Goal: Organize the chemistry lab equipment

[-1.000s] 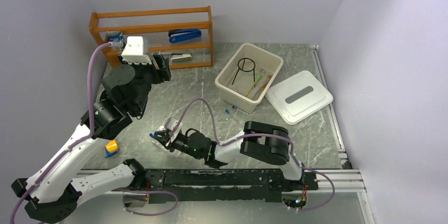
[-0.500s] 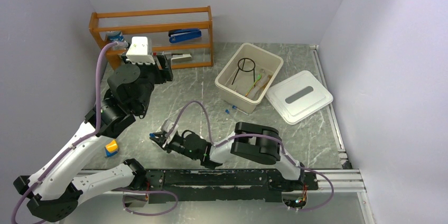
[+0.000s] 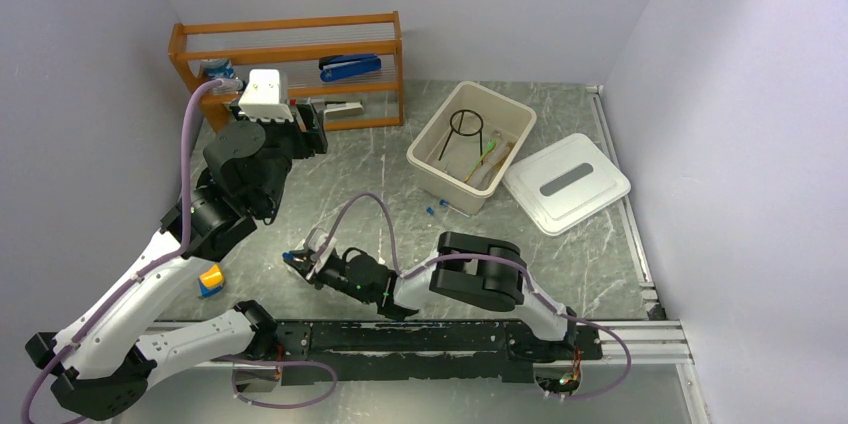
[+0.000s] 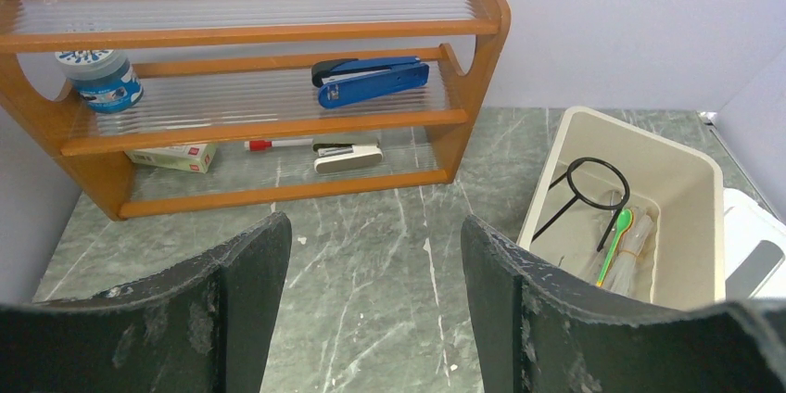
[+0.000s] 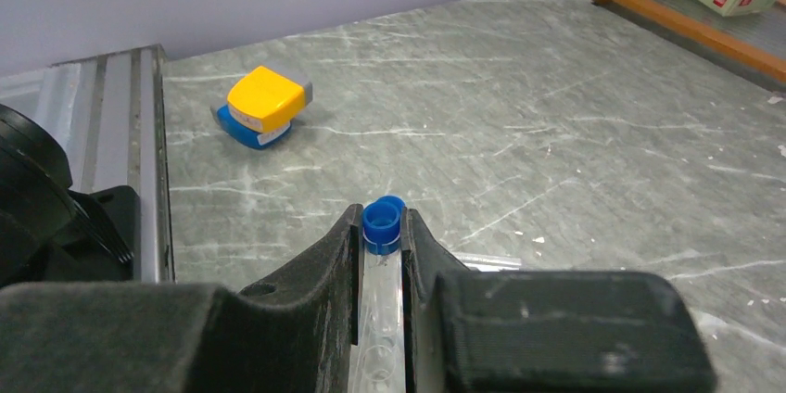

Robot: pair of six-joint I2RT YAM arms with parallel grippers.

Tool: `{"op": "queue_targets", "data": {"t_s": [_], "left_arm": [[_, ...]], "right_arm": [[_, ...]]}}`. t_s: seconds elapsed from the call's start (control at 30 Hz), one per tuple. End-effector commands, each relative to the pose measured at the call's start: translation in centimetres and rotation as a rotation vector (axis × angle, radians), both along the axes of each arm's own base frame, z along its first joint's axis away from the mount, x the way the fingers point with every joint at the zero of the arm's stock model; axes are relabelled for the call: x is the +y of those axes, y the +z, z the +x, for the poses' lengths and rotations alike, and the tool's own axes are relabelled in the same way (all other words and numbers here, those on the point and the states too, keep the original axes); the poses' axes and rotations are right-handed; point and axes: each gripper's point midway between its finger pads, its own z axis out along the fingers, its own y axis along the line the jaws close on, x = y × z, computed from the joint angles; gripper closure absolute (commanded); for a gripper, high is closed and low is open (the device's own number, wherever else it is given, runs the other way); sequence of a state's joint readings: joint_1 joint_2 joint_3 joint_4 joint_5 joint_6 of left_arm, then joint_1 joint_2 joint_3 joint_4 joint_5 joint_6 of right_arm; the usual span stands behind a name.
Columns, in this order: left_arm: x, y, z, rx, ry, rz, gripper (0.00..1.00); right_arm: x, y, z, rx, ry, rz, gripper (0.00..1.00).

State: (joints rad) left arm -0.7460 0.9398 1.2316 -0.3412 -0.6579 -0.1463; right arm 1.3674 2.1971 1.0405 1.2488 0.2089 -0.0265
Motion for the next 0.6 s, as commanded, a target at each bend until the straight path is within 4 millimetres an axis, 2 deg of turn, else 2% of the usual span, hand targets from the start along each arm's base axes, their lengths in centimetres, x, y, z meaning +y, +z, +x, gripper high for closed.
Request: {"op": "queue_targets", "data": {"t_s": [0.0,0.13,0.3,0.57], "left_arm": [[-0.1,0.2,0.1,-0.008,0.001,-0.019,0.28],[0.0,0.1,0.2,-0.009,0.004,-0.019,0.28],[0.0,0.2,0.3,-0.009,0.004,-0.022,0.28],[0.1,0.1,0.3,-0.009,0.004,-0.024,0.29]], "right_arm": [[-0.4,-0.3,0.7,-0.022,-0.043,-0.002,0.86],[-0.6,-0.2,0.7,-0.025,-0.047,0.004,0.85],[-0.5,-0.7,0.2,-0.023,-0.019,-0.004,0.75],[-0.7,-1.4,-0.1,-0.010,-0.006,-0.014,0.66]]}}
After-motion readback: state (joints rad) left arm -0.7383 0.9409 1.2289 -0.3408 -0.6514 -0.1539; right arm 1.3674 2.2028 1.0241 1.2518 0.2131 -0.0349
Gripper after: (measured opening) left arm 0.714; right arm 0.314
